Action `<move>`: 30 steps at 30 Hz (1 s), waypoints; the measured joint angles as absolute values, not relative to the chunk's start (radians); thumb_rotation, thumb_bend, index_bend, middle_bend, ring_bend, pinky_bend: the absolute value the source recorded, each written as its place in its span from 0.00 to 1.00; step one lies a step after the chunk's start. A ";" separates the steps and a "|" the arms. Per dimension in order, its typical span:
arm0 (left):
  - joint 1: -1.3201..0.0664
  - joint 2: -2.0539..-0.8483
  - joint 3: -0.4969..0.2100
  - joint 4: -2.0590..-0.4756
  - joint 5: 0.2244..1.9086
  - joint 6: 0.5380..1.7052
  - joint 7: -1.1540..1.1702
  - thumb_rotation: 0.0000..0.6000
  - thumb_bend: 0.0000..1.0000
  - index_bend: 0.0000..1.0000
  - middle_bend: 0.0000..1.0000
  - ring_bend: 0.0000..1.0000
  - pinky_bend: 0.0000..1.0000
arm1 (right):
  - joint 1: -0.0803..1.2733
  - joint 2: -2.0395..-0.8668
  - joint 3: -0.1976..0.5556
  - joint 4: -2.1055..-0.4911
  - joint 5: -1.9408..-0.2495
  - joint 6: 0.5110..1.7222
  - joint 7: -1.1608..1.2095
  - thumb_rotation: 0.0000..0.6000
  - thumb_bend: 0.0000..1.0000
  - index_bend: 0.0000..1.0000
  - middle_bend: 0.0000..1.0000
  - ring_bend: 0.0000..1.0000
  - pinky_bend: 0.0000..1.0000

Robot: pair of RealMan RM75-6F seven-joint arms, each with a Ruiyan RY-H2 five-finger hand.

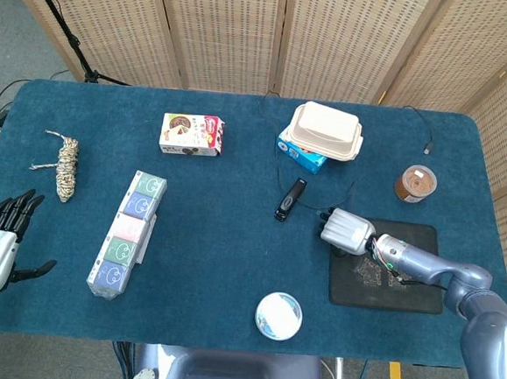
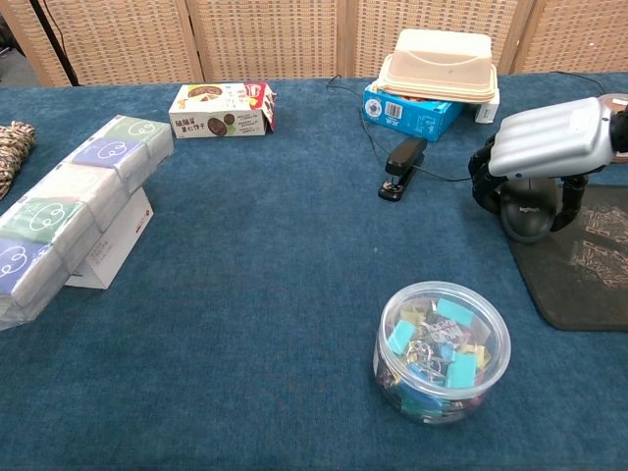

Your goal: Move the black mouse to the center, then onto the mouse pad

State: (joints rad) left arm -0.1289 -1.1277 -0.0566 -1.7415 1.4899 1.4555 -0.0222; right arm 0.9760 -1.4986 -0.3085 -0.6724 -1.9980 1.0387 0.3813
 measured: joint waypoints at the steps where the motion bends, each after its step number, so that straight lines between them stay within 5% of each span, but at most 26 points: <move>1: -0.129 -1.127 -0.057 -1.742 1.490 1.456 -0.023 1.00 0.13 0.00 0.00 0.00 0.00 | 0.977 -1.499 -0.309 -0.672 -1.996 1.037 0.381 1.00 0.23 0.50 0.42 0.25 0.40; 9: -0.129 -1.126 -0.056 -1.742 1.491 1.456 -0.025 1.00 0.13 0.00 0.00 0.00 0.00 | 0.974 -1.500 -0.322 -0.662 -1.994 1.039 0.375 1.00 0.23 0.35 0.32 0.17 0.39; 20: -0.129 -1.126 -0.053 -1.744 1.494 1.456 -0.019 1.00 0.13 0.00 0.00 0.00 0.00 | 0.977 -1.493 -0.335 -0.664 -2.000 1.057 0.375 1.00 0.02 0.19 0.13 0.03 0.34; 30: -0.130 -1.125 -0.051 -1.745 1.497 1.455 -0.019 1.00 0.13 0.00 0.00 0.00 0.00 | 0.975 -1.484 -0.333 -0.671 -1.991 1.057 0.337 1.00 0.00 0.13 0.05 0.00 0.07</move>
State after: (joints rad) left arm -0.1297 -1.1248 -0.0510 -1.7448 1.4972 1.4553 -0.0192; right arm 0.9753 -1.4836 -0.3334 -0.6711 -1.9914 1.0569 0.3365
